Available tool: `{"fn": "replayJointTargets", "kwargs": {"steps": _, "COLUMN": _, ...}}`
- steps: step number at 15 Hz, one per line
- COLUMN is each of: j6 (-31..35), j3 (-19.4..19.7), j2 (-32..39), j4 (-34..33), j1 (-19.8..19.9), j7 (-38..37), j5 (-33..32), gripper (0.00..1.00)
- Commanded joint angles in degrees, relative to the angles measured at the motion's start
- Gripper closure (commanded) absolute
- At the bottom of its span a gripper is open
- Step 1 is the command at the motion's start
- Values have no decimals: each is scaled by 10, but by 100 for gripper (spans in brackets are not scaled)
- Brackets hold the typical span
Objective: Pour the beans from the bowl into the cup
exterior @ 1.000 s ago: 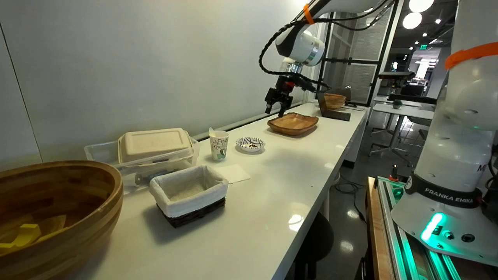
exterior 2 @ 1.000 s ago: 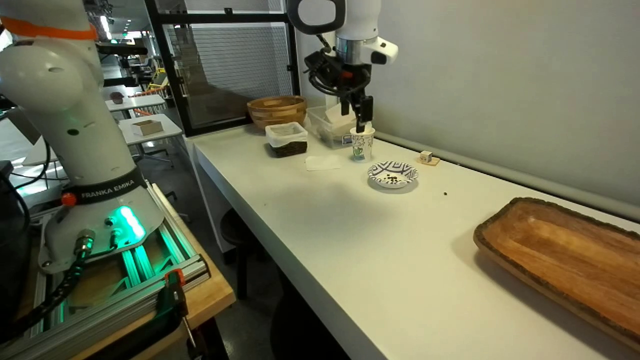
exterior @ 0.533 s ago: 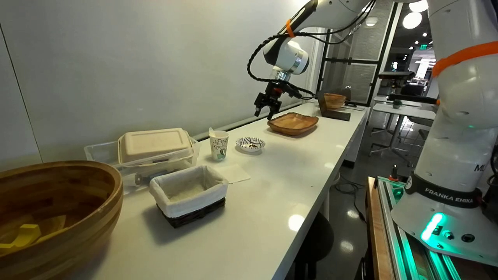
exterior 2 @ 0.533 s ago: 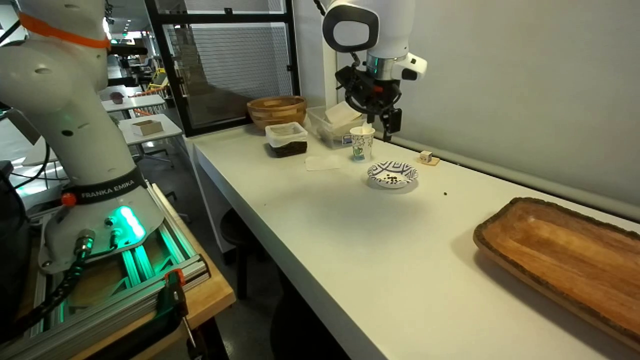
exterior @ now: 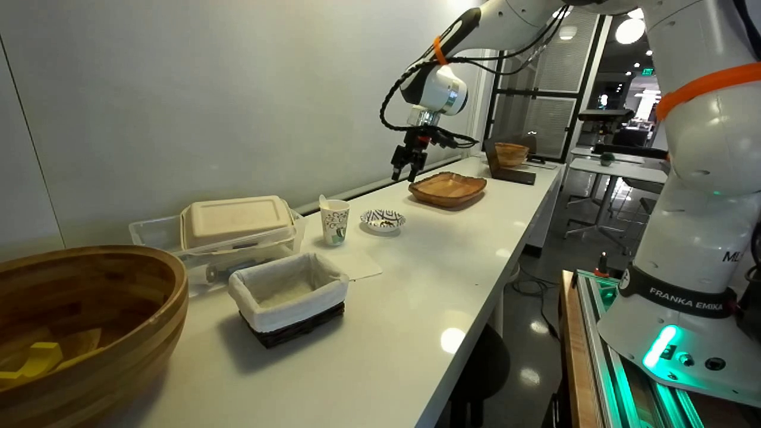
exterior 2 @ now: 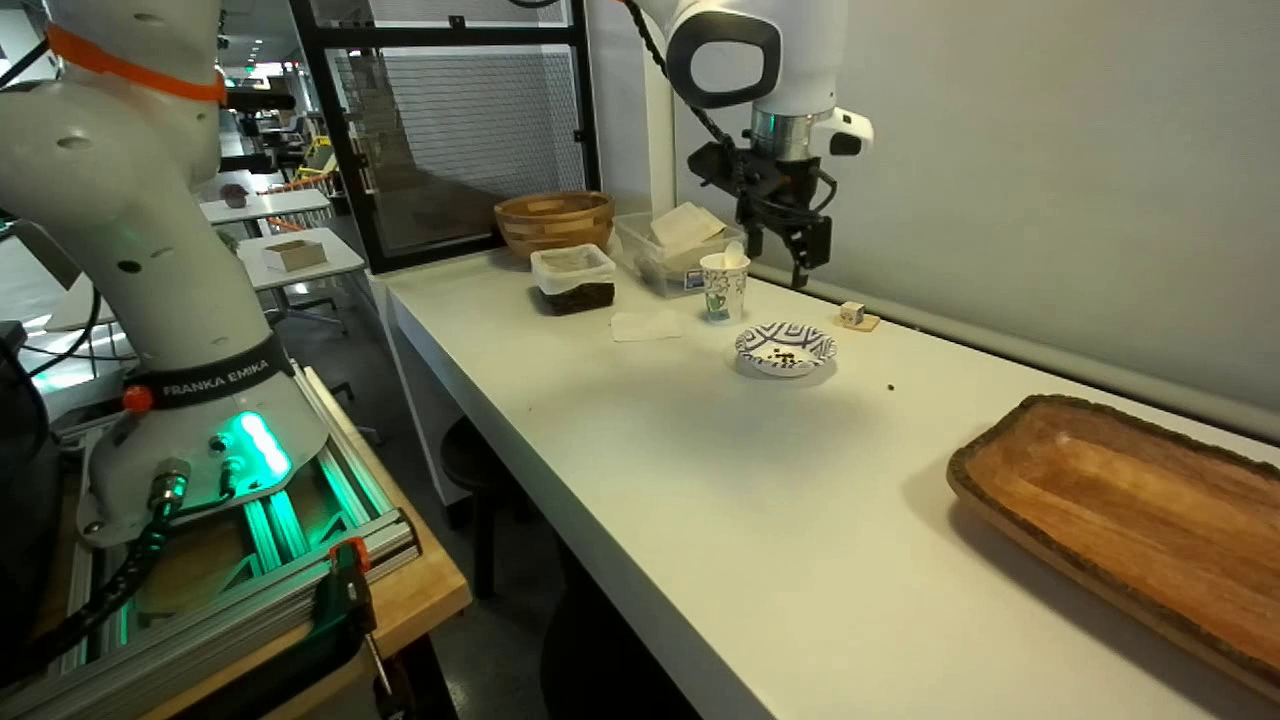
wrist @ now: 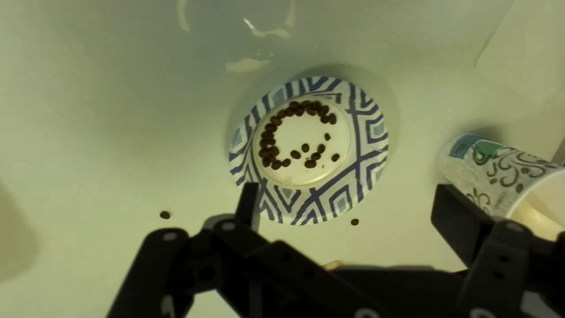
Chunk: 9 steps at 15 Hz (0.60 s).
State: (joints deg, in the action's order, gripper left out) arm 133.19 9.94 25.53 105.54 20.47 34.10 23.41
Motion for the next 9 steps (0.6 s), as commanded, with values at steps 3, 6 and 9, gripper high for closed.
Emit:
{"fn": "replayJointTargets", "kwargs": {"steps": 3, "j6": 16, "j3": -27, "j2": 127, "j4": -136, "j1": 34, "j7": 66, "j5": -94, "gripper": 0}}
{"fn": "replayJointTargets", "kwargs": {"steps": 6, "j6": 6, "j3": -44, "j2": 191, "j4": -201, "j1": 43, "j7": 90, "j5": -124, "gripper": 0}}
{"fn": "replayJointTargets", "kwargs": {"steps": 9, "j6": 6, "j3": -50, "j2": 174, "j4": -178, "j1": 46, "j7": 75, "j5": -126, "gripper": 0}}
